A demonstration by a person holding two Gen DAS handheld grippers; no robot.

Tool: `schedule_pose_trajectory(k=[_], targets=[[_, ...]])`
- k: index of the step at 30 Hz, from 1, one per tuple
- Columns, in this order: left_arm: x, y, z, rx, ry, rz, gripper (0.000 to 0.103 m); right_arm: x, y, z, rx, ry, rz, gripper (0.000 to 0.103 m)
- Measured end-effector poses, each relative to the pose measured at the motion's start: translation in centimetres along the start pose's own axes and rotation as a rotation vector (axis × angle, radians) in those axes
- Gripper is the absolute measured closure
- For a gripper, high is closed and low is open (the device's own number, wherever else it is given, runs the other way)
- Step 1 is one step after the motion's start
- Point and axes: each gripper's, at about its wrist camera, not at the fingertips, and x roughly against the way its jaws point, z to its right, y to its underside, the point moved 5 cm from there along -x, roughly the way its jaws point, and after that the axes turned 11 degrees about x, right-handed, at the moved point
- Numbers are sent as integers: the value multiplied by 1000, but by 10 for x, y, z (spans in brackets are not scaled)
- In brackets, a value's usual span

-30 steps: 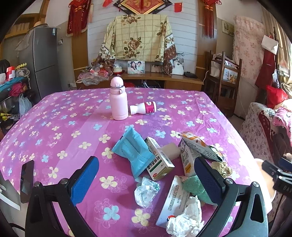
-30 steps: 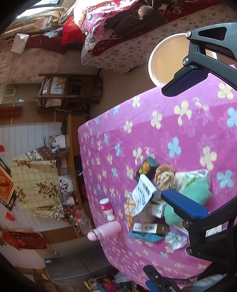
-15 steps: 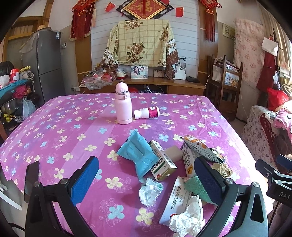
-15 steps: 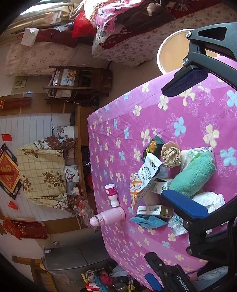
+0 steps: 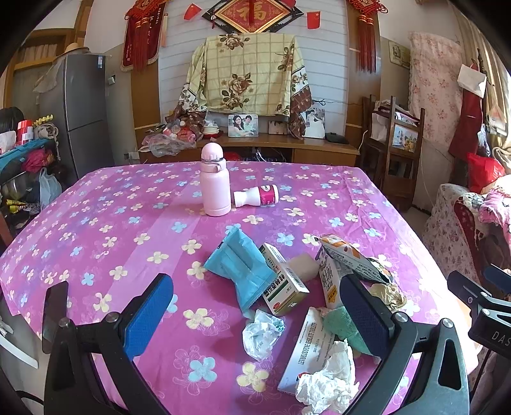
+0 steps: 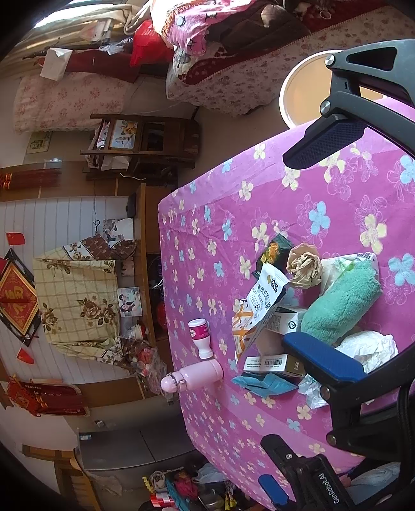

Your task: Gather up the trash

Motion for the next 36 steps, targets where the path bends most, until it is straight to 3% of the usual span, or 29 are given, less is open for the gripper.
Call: schedule_pose_trajectory(k=[36], targets=[[4,1,-3,35,23,4,0,1,0,1,3,-1,2,0]])
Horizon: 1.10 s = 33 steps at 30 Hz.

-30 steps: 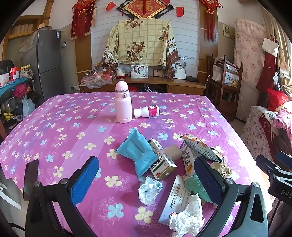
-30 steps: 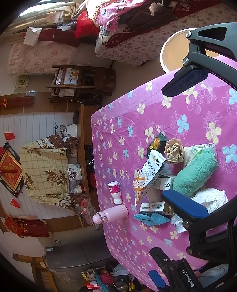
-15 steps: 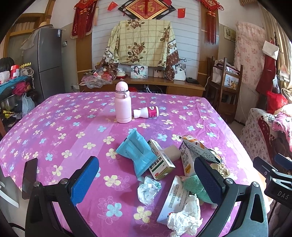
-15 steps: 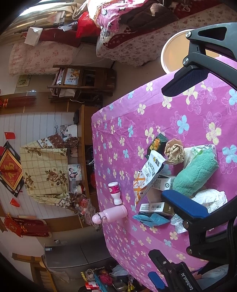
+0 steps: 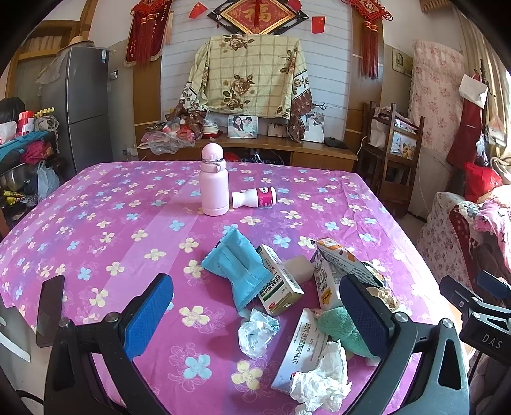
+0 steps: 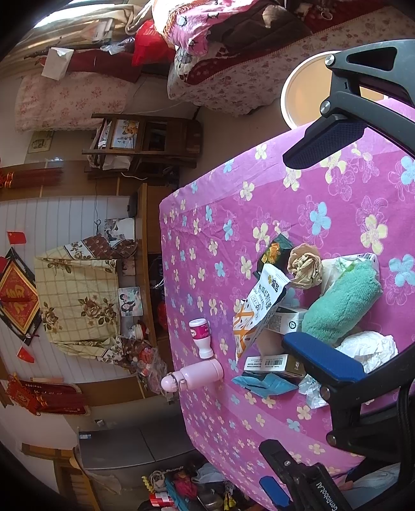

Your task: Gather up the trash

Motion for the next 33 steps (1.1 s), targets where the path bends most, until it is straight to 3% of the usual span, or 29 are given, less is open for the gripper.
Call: schedule_pose_trajectory(k=[33], targets=[[-1,8,2,-6,17,-25,0,-5,5,-1,6,-7,-23,0]])
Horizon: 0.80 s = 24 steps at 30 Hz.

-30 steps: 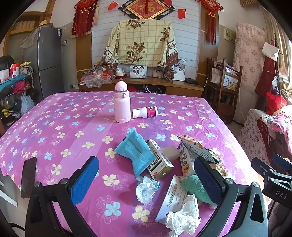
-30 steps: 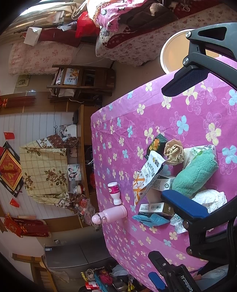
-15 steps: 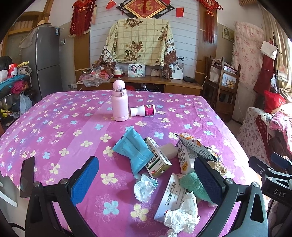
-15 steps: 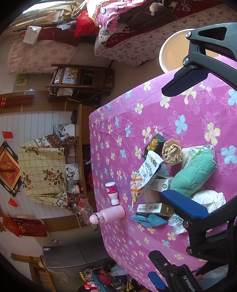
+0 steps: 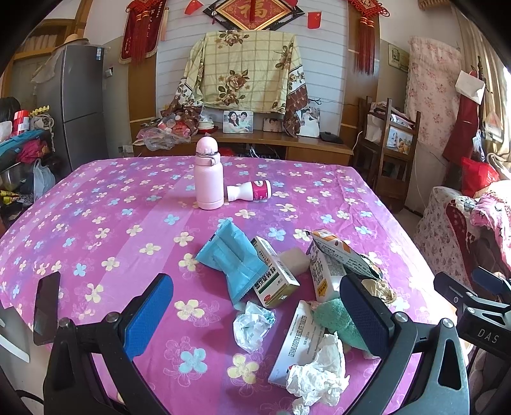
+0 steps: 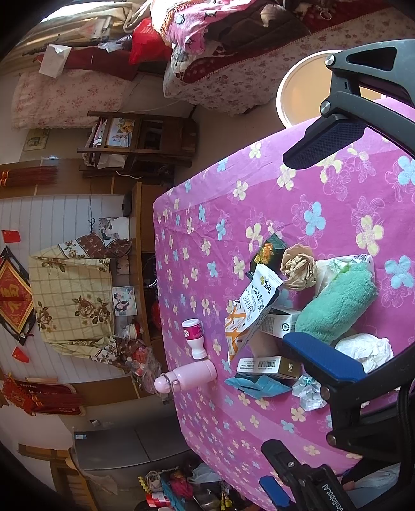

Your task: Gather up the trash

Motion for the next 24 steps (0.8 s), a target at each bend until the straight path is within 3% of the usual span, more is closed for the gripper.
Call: schedule_pose_trajectory(k=[15,24], targets=[[-3,5,-5,-6,18,-41,0,-7,7,3,-2,-5,-33,0],[-4,9,-9,-41,36,-80,0,-13,15,14,-10,5,-96,0]])
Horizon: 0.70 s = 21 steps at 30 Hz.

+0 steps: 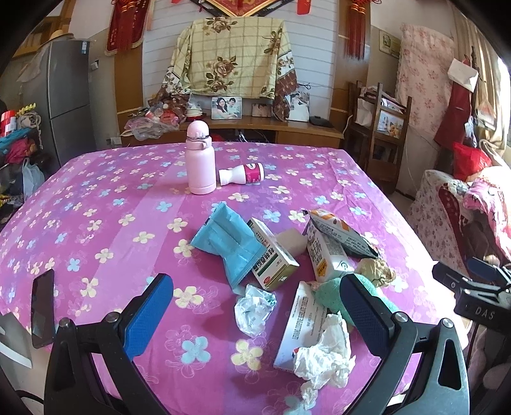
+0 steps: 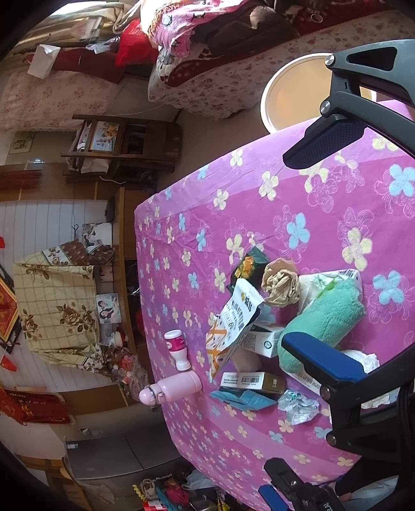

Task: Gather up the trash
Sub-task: 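Grasp the green towel with the right tool while the left tool grasps crumpled tissue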

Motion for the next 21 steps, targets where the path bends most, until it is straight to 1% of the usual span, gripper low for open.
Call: schedule_pose_trajectory(k=[3,6,9,14,18,21], targets=[[-1,5,2,-31,9,-14,0,-6,5,2,6,-13,-49,0],[-2,14,6,-56,34,-46,0,-14,11,1,7,-71,-96,0],[-6,28,12,-85,68,-99,0,-17,17,-2,19,-134,-92,0],[-14,53,27,-147,93,-149,0,-22,21,-3,41,-145,-98,0],[-27,69,40,-203,93,-192,0,-21,19,-3,58,-149,-86,0],[-37,78,48,-234,82,-205,0,-24,17,-8,78,-155,-81,0]])
